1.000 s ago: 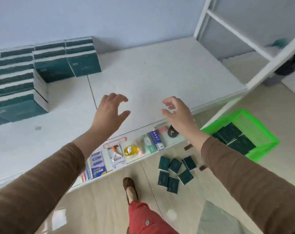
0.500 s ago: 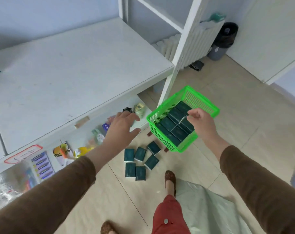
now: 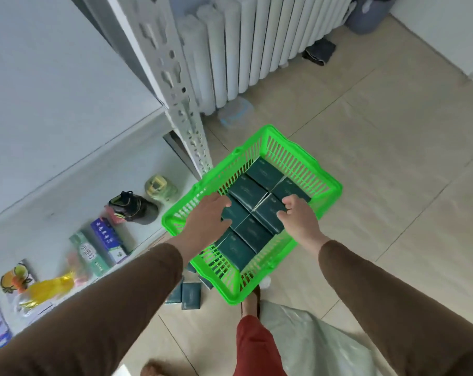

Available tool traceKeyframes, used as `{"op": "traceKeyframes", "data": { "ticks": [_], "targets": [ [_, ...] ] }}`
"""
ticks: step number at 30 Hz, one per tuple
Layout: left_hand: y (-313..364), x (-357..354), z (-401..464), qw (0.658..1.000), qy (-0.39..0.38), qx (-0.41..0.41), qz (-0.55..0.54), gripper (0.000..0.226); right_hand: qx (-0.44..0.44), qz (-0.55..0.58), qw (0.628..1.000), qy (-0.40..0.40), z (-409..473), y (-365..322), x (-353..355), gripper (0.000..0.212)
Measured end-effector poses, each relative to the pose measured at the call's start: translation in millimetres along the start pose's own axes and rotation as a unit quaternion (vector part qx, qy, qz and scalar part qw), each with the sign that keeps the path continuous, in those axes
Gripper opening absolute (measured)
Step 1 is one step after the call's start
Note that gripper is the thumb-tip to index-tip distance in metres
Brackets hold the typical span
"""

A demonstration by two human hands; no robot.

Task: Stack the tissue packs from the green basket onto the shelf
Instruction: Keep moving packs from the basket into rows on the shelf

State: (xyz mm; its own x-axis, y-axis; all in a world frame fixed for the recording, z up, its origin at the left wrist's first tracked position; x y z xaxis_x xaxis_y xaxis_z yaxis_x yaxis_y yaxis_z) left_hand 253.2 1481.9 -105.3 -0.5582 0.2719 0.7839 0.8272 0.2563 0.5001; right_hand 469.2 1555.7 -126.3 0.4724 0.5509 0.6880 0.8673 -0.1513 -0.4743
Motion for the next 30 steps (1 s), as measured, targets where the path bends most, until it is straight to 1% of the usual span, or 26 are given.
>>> {"op": "traceKeyframes", "data": {
  "ticks": [2,5,7,10,12,14,15,17,18,19,21,22,23,27,30],
  "targets": [
    [-5.5,-25.2,43.6,0.999,-0.028,0.009,0.028,0.043,-0.006,-0.074,0.997,-0.020,31.5,13.3,-18.0,0.047],
    [-12.4,-61.3,101.8,0.990,-0.072,0.000,0.120,0.052,-0.012,-0.174,0.984,-0.039,68.1,34.9,-45.2,0.046],
    [-13.9,-81.8,134.3,0.978,-0.080,-0.023,0.193,0.056,-0.014,-0.228,0.972,-0.048,85.8,48.1,-61.6,0.043],
    [-16.5,-111.0,170.7,0.956,-0.083,-0.061,0.275,0.071,-0.003,-0.296,0.954,-0.052,101.5,61.4,-83.8,0.045],
    [-21.7,-126.6,187.3,0.946,-0.079,-0.079,0.304,0.078,0.011,-0.330,0.943,-0.039,108.0,65.7,-96.8,0.053],
    [-27.4,-136.0,196.2,0.943,-0.072,-0.087,0.314,0.079,0.017,-0.347,0.938,-0.019,113.5,68.4,-105.4,0.062],
    [-29.6,-138.3,197.7,0.940,-0.069,-0.091,0.321,0.079,0.016,-0.352,0.936,-0.019,115.9,70.1,-109.3,0.067],
    [-33.3,-138.1,196.7,0.933,-0.058,-0.093,0.343,0.089,0.001,-0.355,0.934,-0.040,118.9,75.0,-115.3,0.076],
    [-36.3,-136.9,194.0,0.929,-0.056,-0.087,0.356,0.093,-0.014,-0.353,0.934,-0.052,119.4,77.5,-116.1,0.077],
    [-39.1,-135.3,189.6,0.925,-0.054,-0.080,0.367,0.088,-0.029,-0.350,0.934,-0.060,119.0,78.8,-114.5,0.072],
    [-44.3,-130.0,175.4,0.921,-0.050,-0.064,0.381,0.062,-0.045,-0.343,0.936,-0.063,114.6,75.2,-105.4,0.056],
    [-47.9,-124.3,164.6,0.926,-0.042,-0.049,0.372,0.052,-0.043,-0.334,0.940,-0.060,110.2,69.9,-99.5,0.051],
    [-51.1,-116.8,150.8,0.935,-0.035,-0.034,0.352,0.049,-0.034,-0.317,0.946,-0.055,104.6,62.5,-92.6,0.049],
    [-64.8,-65.4,72.1,0.972,-0.012,0.027,0.235,0.061,0.023,-0.190,0.981,-0.040,59.2,14.5,-60.5,0.059],
    [-77.5,-2.4,-4.5,0.991,0.024,0.088,0.100,0.062,0.091,-0.135,0.986,-0.023,0.2,-36.3,-38.3,0.057]
  ]
}}
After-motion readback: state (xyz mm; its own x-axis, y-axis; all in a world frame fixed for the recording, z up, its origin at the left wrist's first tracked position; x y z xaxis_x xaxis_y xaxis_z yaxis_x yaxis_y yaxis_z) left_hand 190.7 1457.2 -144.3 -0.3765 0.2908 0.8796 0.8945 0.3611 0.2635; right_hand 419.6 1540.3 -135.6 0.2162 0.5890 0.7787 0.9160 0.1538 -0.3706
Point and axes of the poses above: each hand's wrist, its own z-axis towards the middle knuckle, its own x-axis out of the back of the hand, y = z × x, the point moved 9 cm from there along z, towards the middle knuckle, and after that the axes turned 3 degrees about -z, right-handed, at the moved point
